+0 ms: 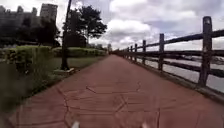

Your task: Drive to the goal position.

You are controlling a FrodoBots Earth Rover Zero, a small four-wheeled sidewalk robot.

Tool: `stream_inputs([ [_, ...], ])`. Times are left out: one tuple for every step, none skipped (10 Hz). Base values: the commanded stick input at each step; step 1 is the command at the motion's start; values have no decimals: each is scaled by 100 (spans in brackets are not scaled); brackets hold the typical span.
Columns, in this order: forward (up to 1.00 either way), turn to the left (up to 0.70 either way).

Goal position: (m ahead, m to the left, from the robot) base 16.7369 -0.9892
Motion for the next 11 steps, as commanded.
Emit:
stream_inputs([
  [100,0],
  [100,0],
  [100,0],
  [100,0],
  [100,0],
  [100,0],
  [100,0],
  [100,0],
  [100,0],
  [100,0],
  [100,0],
])
